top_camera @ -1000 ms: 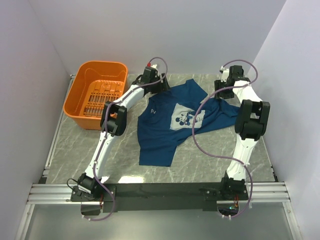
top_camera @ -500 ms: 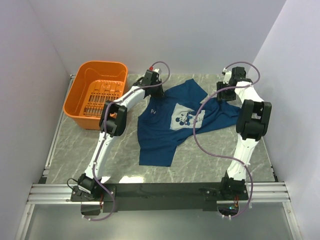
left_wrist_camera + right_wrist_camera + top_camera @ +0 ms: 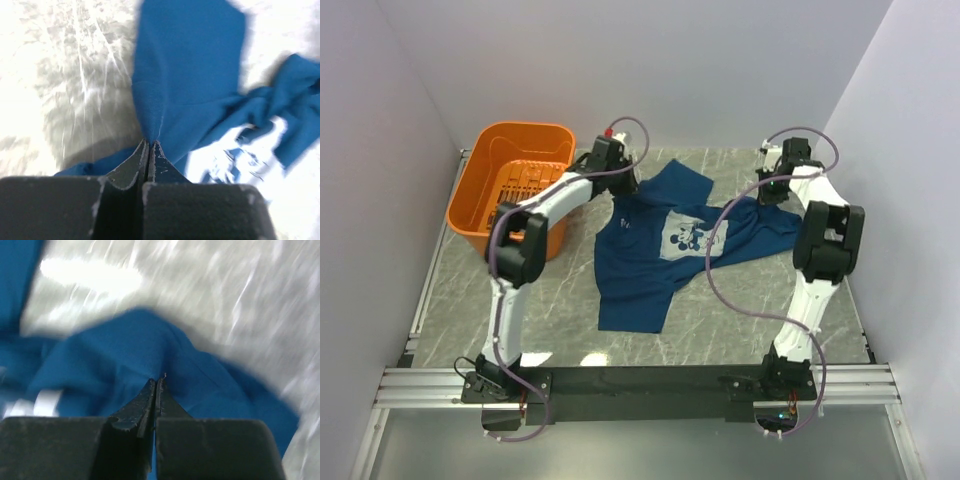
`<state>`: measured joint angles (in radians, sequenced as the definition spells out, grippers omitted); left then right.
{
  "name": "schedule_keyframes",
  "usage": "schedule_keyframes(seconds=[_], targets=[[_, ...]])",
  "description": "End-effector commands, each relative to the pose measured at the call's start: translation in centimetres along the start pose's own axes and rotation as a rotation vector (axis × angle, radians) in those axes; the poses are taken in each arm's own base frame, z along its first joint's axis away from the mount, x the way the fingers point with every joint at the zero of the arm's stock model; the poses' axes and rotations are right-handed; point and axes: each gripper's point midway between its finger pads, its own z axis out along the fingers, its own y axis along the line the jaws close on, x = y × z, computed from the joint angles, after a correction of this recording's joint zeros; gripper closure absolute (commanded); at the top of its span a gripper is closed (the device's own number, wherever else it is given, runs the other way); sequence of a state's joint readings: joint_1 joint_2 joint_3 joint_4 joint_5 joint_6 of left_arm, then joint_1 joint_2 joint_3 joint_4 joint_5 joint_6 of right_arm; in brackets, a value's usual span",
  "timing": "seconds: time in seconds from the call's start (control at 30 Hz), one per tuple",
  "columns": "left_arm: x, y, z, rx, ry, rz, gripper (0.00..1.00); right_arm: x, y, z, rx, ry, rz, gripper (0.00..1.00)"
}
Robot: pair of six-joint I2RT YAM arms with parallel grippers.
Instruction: Fold and stack the t-shirts
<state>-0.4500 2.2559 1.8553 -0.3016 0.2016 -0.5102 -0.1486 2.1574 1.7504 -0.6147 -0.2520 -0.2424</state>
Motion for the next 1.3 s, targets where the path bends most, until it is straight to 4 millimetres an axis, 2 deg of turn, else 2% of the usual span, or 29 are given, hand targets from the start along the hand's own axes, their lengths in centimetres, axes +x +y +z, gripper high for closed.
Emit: schedule_keyframes(seconds=[0.0,0.03,0.07,0.1,0.17,0.2,0.27,0.3,0.37,0.4,0.43,0.47,0.5,0.53,0.57,0.6,0.63,0.7,0.73,0.83,0.9,1.0,1.03,1.1,1.13,1.17,1.2,1.23,1.27], targets=[[-6.3,-4.7,-7.3,0.116,-0.215,0.042,1.0,-3.8,3.0,-9.1,-0.045,-0.223,-0.1,1.0],[-6.3,-4.9,-8.3,0.121,-0.227,0.043,1.0,-2.8,3.6,-10.1,-0.054,-0.224,-0.108,1.0],[-5.3,-4.5,-8.7,0.114,-0.215,0.042,1.0,-2.9,4.0,-11.6,-0.052,-0.253,-0.124,1.0],[-6.4,-5.7,-11.2,0.138,-0.26,0.052,1.0,-3.9,4.6,-15.4,-0.034,-0.331,-0.158,1.0],[-6.2,-6.0,-13.1,0.15,-0.283,0.058,1.0,-3.9,5.2,-18.6,-0.022,-0.38,-0.182,1.0],[-7.2,-7.3,-15.8,0.18,-0.329,0.07,1.0,-4.6,5.9,-22.1,-0.004,-0.453,-0.208,1.0],[-7.5,-8.4,-18.4,0.217,-0.367,0.085,1.0,-5.2,6.2,-26.3,0.021,-0.521,-0.226,1.0],[-8.6,-10.0,-21.9,0.259,-0.43,0.105,1.0,-5.5,6.7,-29.8,0.045,-0.595,-0.244,1.0],[-9.3,-11.1,-25.6,0.299,-0.511,0.128,1.0,-6.1,7.3,-34.6,0.084,-0.688,-0.264,1.0],[-10.2,-12.7,-30.1,0.342,-0.598,0.153,1.0,-6.0,7.9,-37.9,0.117,-0.757,-0.281,1.0],[-10.5,-13.4,-32.4,0.363,-0.648,0.167,1.0,-6.4,8.4,-41.0,0.145,-0.823,-0.296,1.0],[-10.7,-14.1,-34.7,0.394,-0.708,0.185,1.0,-6.3,8.6,-43.1,0.175,-0.862,-0.298,1.0],[-10.8,-15.3,-39.5,0.438,-0.798,0.208,1.0,-5.8,9.4,-46.2,0.199,-0.933,-0.308,1.0],[-10.8,-15.8,-41.8,0.457,-0.846,0.219,1.0,-5.8,10.1,-49.4,0.224,-1.003,-0.318,1.0],[-10.8,-16.4,-44.2,0.482,-0.892,0.23,1.0,-5.5,10.5,-51.3,0.242,-1.043,-0.318,1.0],[-10.5,-17.1,-48.1,0.52,-0.959,0.244,1.0,-4.8,11.1,-53.9,0.263,-1.099,-0.316,1.0],[-10.4,-17.6,-50.3,0.538,-0.996,0.251,1.0,-4.5,11.9,-57.0,0.284,-1.165,-0.324,1.0],[-9.7,-18.2,-54.6,0.572,-1.068,0.267,1.0,-3.3,12.8,-60.7,0.314,-1.245,-0.32,1.0],[-9.7,-18.4,-56.4,0.582,-1.102,0.267,1.0,-2.7,13.5,-63.2,0.332,-1.301,-0.325,1.0],[-9.2,-18.3,-59.5,0.576,-1.153,0.264,1.0,-0.9,14.3,-66.7,0.381,-1.381,-0.329,1.0],[-9.1,-17.9,-59.0,0.551,-1.134,0.26,1.0,0.2,14.6,-67.7,0.408,-1.407,-0.346,1.0],[-9.2,-17.4,-56.7,0.529,-1.084,0.24,1.0,0.8,14.4,-66.3,0.421,-1.373,-0.383,1.0],[-9.1,-17.1,-55.1,0.521,-1.052,0.232,1.0,0.5,14.0,-64.0,0.401,-1.316,-0.392,1.0],[-9.1,-16.8,-51.9,0.517,-0.985,0.206,1.0,0.5,14.0,-61.4,0.378,-1.254,-0.454,1.0],[-8.7,-16.2,-49.5,0.504,-0.937,0.194,1.0,0.1,13.0,-57.8,0.352,-1.171,-0.452,1.0],[-8.6,-15.9,-47.0,0.496,-0.884,0.184,1.0,0.1,12.8,-55.9,0.337,-1.132,-0.478,1.0],[-8.7,-15.8,-45.8,0.501,-0.873,0.173,1.0,0.0,12.4,-53.7,0.321,-1.088,-0.49,1.0],[-8.1,-15.0,-43.2,0.479,-0.829,0.16,1.0,-0.1,11.3,-49.3,0.292,-1.01,-0.485,1.0],[-8.2,-14.6,-40.6,0.466,-0.8,0.151,1.0,-0.1,10.8,-47.0,0.276,-0.977,-0.486,1.0]])
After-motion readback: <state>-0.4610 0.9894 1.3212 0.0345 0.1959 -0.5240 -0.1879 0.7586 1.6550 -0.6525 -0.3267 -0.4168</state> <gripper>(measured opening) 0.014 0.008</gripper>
